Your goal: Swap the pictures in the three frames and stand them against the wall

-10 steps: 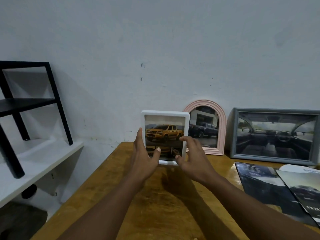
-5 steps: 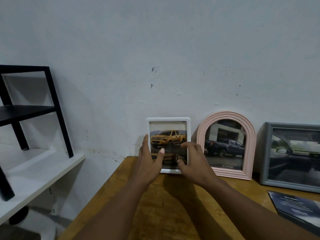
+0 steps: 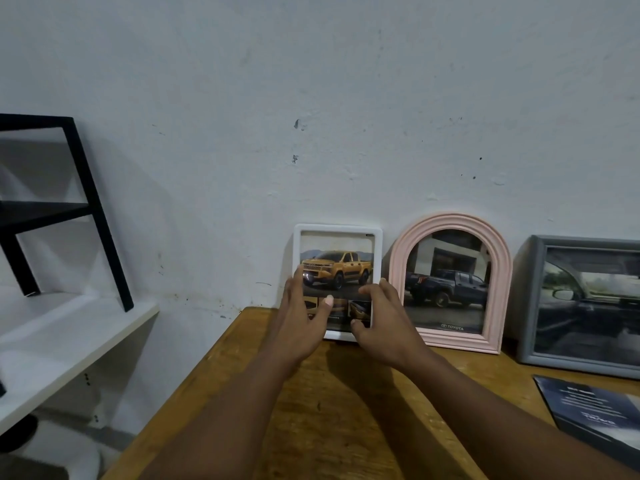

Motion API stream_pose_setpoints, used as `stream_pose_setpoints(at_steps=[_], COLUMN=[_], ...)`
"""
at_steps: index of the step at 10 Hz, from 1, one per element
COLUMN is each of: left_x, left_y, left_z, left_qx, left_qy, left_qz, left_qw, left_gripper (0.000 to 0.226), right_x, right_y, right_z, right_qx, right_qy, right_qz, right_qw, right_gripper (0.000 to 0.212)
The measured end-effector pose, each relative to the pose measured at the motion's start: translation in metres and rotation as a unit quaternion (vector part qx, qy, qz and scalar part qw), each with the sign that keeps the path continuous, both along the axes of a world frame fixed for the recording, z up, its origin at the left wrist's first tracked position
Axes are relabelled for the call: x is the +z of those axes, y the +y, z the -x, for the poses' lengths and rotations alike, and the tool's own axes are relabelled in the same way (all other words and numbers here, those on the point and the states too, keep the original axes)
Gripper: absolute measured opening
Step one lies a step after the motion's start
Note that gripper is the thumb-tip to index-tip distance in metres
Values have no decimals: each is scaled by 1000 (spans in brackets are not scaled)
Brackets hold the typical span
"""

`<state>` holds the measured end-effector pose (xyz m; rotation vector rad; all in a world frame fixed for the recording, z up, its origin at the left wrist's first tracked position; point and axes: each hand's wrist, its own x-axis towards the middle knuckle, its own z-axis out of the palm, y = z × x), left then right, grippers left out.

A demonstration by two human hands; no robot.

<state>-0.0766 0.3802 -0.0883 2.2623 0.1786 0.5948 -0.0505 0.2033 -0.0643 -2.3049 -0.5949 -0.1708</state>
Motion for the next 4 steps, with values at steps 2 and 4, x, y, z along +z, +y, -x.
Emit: stream_pose_setpoints(at_steps=[2,4], left_x=[2,18], left_y=[2,-2], left_z=[-1,18], left_qx=[10,9], left_qy=[38,66], left_qz=[-4,-13], left_qw=[999,998], left_gripper=[81,79], right_x=[4,19], right_y=[-1,-7], right_z=[0,13], right_qx=[7,5], right_qy=[0,5], right_qz=[12,9], right_qw=[1000,1000], right_gripper=[63,61])
